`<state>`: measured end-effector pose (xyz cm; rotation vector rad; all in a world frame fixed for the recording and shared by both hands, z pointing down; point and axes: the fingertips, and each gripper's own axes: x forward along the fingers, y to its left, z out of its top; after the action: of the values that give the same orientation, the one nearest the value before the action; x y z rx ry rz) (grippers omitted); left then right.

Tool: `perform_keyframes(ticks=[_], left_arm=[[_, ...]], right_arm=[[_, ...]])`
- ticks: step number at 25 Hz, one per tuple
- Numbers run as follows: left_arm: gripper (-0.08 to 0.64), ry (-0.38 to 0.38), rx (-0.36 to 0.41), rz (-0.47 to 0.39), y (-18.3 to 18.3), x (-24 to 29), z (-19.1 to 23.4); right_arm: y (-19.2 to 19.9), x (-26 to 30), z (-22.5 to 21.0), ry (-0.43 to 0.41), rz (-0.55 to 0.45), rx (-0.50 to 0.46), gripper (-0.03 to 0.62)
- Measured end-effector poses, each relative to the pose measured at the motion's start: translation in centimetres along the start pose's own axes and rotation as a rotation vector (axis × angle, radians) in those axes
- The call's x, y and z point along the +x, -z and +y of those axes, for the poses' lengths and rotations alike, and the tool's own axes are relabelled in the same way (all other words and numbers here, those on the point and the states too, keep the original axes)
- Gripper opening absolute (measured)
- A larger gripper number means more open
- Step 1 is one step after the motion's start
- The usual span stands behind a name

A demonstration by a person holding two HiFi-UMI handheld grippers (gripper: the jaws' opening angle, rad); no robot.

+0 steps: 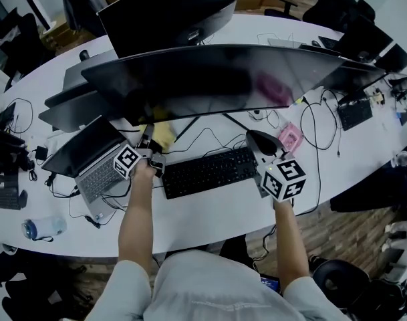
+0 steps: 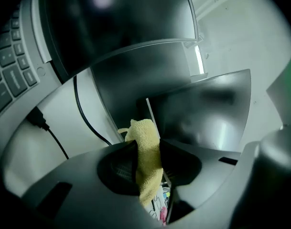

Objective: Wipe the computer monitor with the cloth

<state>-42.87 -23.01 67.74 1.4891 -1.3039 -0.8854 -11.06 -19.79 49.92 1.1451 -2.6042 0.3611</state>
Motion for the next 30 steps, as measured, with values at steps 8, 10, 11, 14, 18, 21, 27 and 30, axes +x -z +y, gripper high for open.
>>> perform_keyframes(ticks=[8, 10, 11, 14, 18, 21, 27, 30], left_arm=[[0.13, 0.013, 0.018, 0.018, 2.2, 1.0, -0.8], [0.13, 0.019, 0.029, 0.054, 3.9, 2.0, -1.5], [0.13, 0.024, 0.026, 0.065, 4.8, 2.5, -1.9], [0.13, 0.059, 0.008, 0.083, 7.1, 3.9, -3.1], [0.13, 0.045, 0.009, 0.111, 9.9, 5.3, -3.8], [0.13, 0.047, 0.01, 0.14, 12.3, 6.4, -4.7], [0.13, 0.067, -0.003, 0.156, 16.3, 8.5, -6.2], [0.132, 0.061, 0.003, 0.182, 18.7, 9.7, -7.1]], right_arm=[[0.8, -2.0, -3.7, 0.039, 0.001, 0.027, 0.023], [1.0, -2.2, -4.5, 0.044, 0.002, 0.032, 0.023], [1.1, -2.4, -4.9, 0.046, 0.003, 0.034, 0.023], [1.2, -3.2, -6.1, 0.053, 0.003, 0.038, 0.023], [1.7, -4.9, -8.2, 0.074, 0.009, 0.046, 0.023], [2.1, -6.2, -10.0, 0.093, 0.016, 0.055, 0.023], [2.7, -8.8, -13.9, 0.132, 0.011, 0.07, 0.023], [2.7, -10.0, -15.8, 0.143, 0.012, 0.072, 0.023]])
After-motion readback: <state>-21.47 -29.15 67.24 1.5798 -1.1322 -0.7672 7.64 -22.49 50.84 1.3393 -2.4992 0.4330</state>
